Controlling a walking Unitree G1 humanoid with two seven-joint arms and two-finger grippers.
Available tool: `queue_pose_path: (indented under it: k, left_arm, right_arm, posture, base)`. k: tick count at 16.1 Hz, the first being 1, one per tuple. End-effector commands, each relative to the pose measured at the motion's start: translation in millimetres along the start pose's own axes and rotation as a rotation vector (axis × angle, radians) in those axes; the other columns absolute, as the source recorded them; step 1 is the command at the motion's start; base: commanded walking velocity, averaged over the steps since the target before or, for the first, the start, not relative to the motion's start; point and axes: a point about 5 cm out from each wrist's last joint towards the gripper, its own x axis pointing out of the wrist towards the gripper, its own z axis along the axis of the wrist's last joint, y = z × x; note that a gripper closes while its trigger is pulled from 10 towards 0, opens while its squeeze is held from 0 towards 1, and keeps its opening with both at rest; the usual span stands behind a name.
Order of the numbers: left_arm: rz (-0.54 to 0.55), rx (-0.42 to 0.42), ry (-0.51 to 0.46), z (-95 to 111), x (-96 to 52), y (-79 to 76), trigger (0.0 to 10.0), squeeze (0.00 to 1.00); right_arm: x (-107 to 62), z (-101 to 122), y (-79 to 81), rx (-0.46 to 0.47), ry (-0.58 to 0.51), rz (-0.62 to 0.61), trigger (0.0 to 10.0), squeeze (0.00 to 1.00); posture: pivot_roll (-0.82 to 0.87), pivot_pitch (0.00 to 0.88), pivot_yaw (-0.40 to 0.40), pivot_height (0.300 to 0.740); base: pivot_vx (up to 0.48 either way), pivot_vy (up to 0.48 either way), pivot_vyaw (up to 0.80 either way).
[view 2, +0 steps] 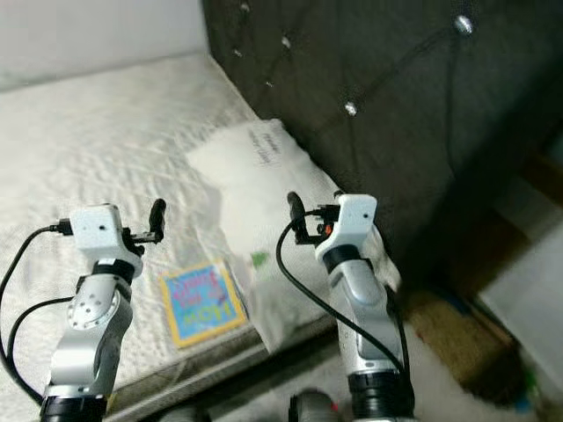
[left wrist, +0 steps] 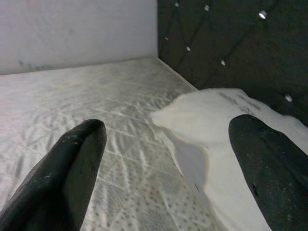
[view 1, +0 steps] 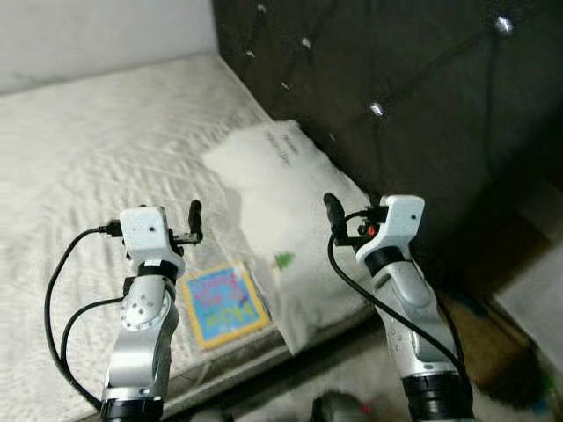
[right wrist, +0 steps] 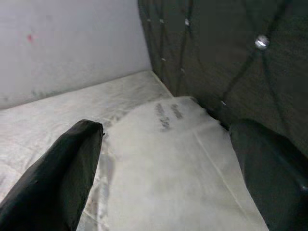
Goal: Clean up the room
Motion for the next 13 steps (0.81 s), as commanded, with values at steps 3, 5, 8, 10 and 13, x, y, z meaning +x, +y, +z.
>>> queue_pose_path:
  k: [3, 5, 8, 10, 13]
  left_arm:
    - [-0.03, 0.045, 0.022, -2.6, 2.4, -3.5, 10.0, 0.0]
    - [-0.048, 0.005, 0.024, -2.3, 5.4, -5.0, 10.0, 0.0]
    - [-0.048, 0.007, 0.021, -1.3, 6.7, -5.3, 10.0, 0.0]
    - [-0.045, 0.006, 0.017, -1.1, 7.7, -5.2, 10.0, 0.0]
    - [-0.051, -0.003, 0.019, -1.3, 8.1, -5.2, 10.0, 0.0]
  right_arm:
    - [3.8, 5.5, 1.2, -0.02, -0.013, 0.017, 10.0, 0.0]
    - [4.8, 4.0, -0.9, -0.05, -0.002, -0.002, 10.0, 0.0]
    - [4.9, 5.5, -0.8, -0.089, -0.013, 0.013, 10.0, 0.0]
    - [6.7, 4.2, -1.4, -0.074, -0.003, -0.003, 10.0, 0.0]
    - [5.6, 7.4, 0.5, -0.107, -0.035, 0.031, 10.0, 0.0]
  posture:
    - [-0.04, 0.0, 0.026, 0.74]
    - [-0.04, 0.0, 0.021, 0.74]
    - [-0.04, 0.0, 0.018, 0.74]
    - [-0.03, 0.0, 0.015, 0.74]
    - [-0.03, 0.0, 0.015, 0.74]
  base:
    - [0.0, 0.0, 0.0]
    - [0.0, 0.0, 0.0]
    - [0.0, 0.0, 0.47]
    - [0.0, 0.0, 0.0]
    - [0.0, 0.0, 0.0]
